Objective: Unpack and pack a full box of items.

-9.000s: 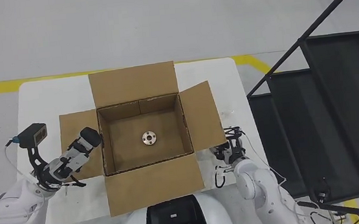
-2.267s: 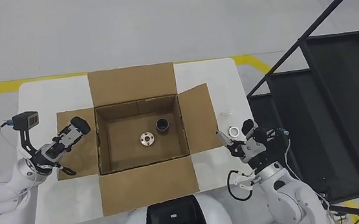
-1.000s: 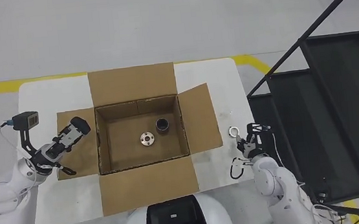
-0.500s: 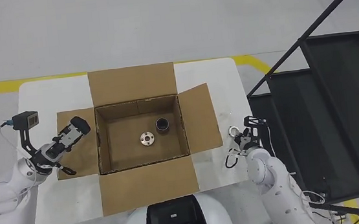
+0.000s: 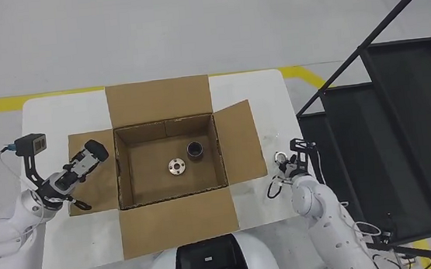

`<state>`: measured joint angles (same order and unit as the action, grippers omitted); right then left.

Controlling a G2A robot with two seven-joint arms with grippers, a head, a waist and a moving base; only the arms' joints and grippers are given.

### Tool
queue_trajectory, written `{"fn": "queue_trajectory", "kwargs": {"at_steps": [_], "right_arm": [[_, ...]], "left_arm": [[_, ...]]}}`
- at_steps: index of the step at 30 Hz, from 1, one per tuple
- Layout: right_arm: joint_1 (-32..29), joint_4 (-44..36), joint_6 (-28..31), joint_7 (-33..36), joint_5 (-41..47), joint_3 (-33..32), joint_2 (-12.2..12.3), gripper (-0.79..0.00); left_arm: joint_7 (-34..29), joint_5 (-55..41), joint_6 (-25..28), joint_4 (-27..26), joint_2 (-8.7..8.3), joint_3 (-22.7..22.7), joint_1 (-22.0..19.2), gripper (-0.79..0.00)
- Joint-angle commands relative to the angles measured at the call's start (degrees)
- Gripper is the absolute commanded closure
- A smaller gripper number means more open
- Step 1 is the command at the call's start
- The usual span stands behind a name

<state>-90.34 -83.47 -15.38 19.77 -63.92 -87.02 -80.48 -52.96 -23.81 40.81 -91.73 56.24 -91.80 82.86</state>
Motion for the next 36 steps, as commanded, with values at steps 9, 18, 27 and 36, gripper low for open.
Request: {"fn": "queue_trajectory", "kwargs": {"at_steps": [9,18,27,36], "right_arm": [[2.1,2.8,-1.4,-0.3,0.5,0.6,-0.1,-0.215],[2.6,2.7,-2.9,-1.7,1.6,1.3,-0.3,0.000],[-5.6,-10.1,-1.8,-5.5,4.4,-2.6,0.1,0.000],[-19.0,-31.9,8.9,-16.0,14.3,-4.8,0.0,0.000]], "left_arm": [[0.0,0.0,0.0,0.0,0.00,0.0,0.0,-0.785],[0.0,0.0,0.0,0.0,0.00,0.0,0.0,-0.785],[0.0,0.0,0.0,0.0,0.00,0.0,0.0,-0.785],[0.0,0.0,0.0,0.0,0.00,0.0,0.0,-0.785]]}}
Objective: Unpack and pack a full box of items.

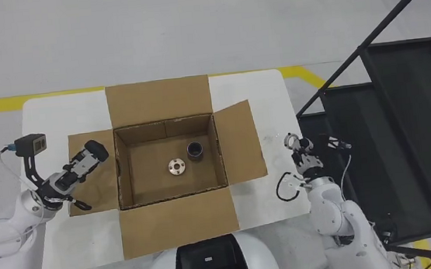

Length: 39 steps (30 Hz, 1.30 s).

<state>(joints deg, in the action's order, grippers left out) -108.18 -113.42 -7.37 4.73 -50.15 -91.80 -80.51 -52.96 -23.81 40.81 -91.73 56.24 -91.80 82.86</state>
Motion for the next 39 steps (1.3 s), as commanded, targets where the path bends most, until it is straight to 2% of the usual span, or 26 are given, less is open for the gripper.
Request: {"fn": "queue_trajectory", "kwargs": {"at_steps": [1,7,10,12,20,28,39], "right_arm": [[-1.9,-3.8,1.9,-1.7,1.3,0.1,0.0,0.000],[-3.1,-10.6,6.9,0.3,-3.1,3.6,0.3,0.000],[-0.4,-11.2,8.2,4.3,-9.4,8.0,0.5,0.000],[2.5,-10.7,7.1,6.4,-13.9,11.4,0.4,0.000],[14.7,-3.2,0.7,15.2,-26.2,25.0,-0.6,0.000],[21.9,5.2,-1.1,20.1,-32.4,35.1,-1.9,0.000],[22.4,5.8,-1.0,20.0,-32.3,35.6,-2.0,0.000]], "left_arm": [[0.0,0.0,0.0,0.0,0.00,0.0,0.0,-0.785],[0.0,0.0,0.0,0.0,0.00,0.0,0.0,-0.785],[0.0,0.0,0.0,0.0,0.00,0.0,0.0,-0.785],[0.0,0.0,0.0,0.0,0.00,0.0,0.0,-0.785],[0.0,0.0,0.0,0.0,0.00,0.0,0.0,-0.785],[0.0,0.0,0.0,0.0,0.00,0.0,0.0,-0.785],[0.0,0.0,0.0,0.0,0.00,0.0,0.0,-0.785]]}}
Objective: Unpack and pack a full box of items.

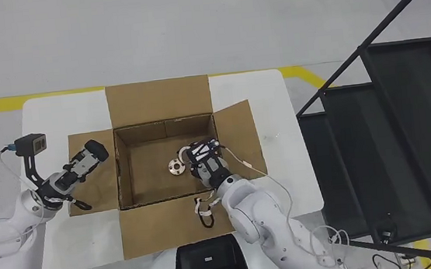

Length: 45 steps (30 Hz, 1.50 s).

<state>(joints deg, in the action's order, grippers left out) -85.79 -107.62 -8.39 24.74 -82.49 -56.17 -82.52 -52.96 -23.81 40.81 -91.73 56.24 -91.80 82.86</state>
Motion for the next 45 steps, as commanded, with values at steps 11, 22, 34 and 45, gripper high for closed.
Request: {"fn": "queue_trajectory", "kwargs": {"at_steps": [11,22,34,45], "right_arm": [[0.9,0.6,1.7,0.0,0.8,0.4,-0.1,0.000],[26.0,26.3,6.1,10.6,4.1,13.1,-5.3,0.000],[38.7,47.6,9.2,10.6,8.8,20.8,-11.2,0.000],[42.6,55.8,14.3,9.7,7.9,23.0,-13.6,0.000]], "left_arm": [[0.0,0.0,0.0,0.0,0.00,0.0,0.0,-0.785],[0.0,0.0,0.0,0.0,0.00,0.0,0.0,-0.785],[0.0,0.0,0.0,0.0,0.00,0.0,0.0,-0.785],[0.0,0.0,0.0,0.0,0.00,0.0,0.0,-0.785]]}}
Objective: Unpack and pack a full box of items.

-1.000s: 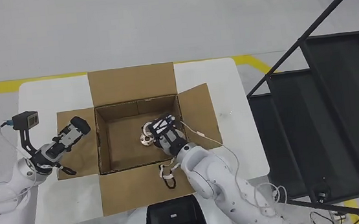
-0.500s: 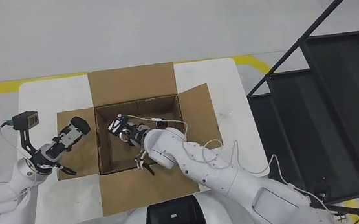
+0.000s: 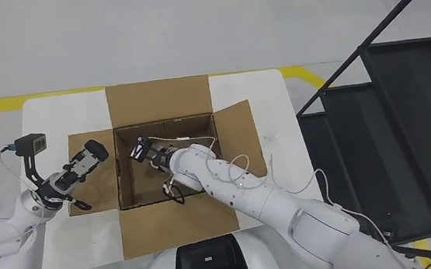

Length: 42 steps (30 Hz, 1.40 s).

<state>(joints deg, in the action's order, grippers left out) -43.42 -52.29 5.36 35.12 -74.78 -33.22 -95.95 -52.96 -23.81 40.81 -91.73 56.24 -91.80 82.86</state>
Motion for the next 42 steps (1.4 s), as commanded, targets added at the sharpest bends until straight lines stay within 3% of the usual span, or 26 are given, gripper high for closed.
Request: {"fn": "queue_trajectory", "kwargs": {"at_steps": [1,6,7,8,9,16,21,26,31,34,38,42], "right_arm": [[0.5,1.1,1.1,-1.5,0.3,0.2,-0.4,0.000],[1.9,4.4,2.0,-3.1,1.3,0.6,-1.7,0.000],[2.3,5.1,2.1,-3.0,1.6,0.6,-2.0,-0.182],[2.6,5.9,2.5,-2.9,2.0,0.8,-2.3,-0.637],[2.9,6.7,2.9,-2.6,2.6,0.7,-2.6,-0.785],[4.2,9.9,3.1,-3.2,3.5,0.2,-3.7,-0.785],[2.6,5.1,3.2,-2.6,3.2,-2.3,-2.4,-0.785],[-4.8,-9.2,4.7,-1.0,0.7,-8.4,1.6,-0.785],[-19.1,-32.8,10.3,4.4,-2.7,-16.2,6.4,-0.785],[-27.2,-43.2,14.3,2.9,-0.5,-20.9,8.3,-0.785],[-34.3,-50.1,20.6,-2.0,5.9,-25.2,9.8,-0.785],[-37.7,-53.0,26.2,-4.2,12.6,-26.9,10.6,-0.785]], "left_arm": [[0.0,0.0,0.0,0.0,0.00,0.0,0.0,-0.785],[0.0,0.0,0.0,0.0,0.00,0.0,0.0,-0.785],[0.0,0.0,0.0,0.0,0.00,0.0,0.0,-0.785],[0.0,0.0,0.0,0.0,0.00,0.0,0.0,-0.785],[0.0,0.0,0.0,0.0,0.00,0.0,0.0,-0.785],[0.0,0.0,0.0,0.0,0.00,0.0,0.0,-0.785],[0.0,0.0,0.0,0.0,0.00,0.0,0.0,-0.785],[0.0,0.0,0.0,0.0,0.00,0.0,0.0,-0.785],[0.0,0.0,0.0,0.0,0.00,0.0,0.0,-0.785],[0.0,0.0,0.0,0.0,0.00,0.0,0.0,-0.785],[0.0,0.0,0.0,0.0,0.00,0.0,0.0,-0.785],[0.0,0.0,0.0,0.0,0.00,0.0,0.0,-0.785]]}}
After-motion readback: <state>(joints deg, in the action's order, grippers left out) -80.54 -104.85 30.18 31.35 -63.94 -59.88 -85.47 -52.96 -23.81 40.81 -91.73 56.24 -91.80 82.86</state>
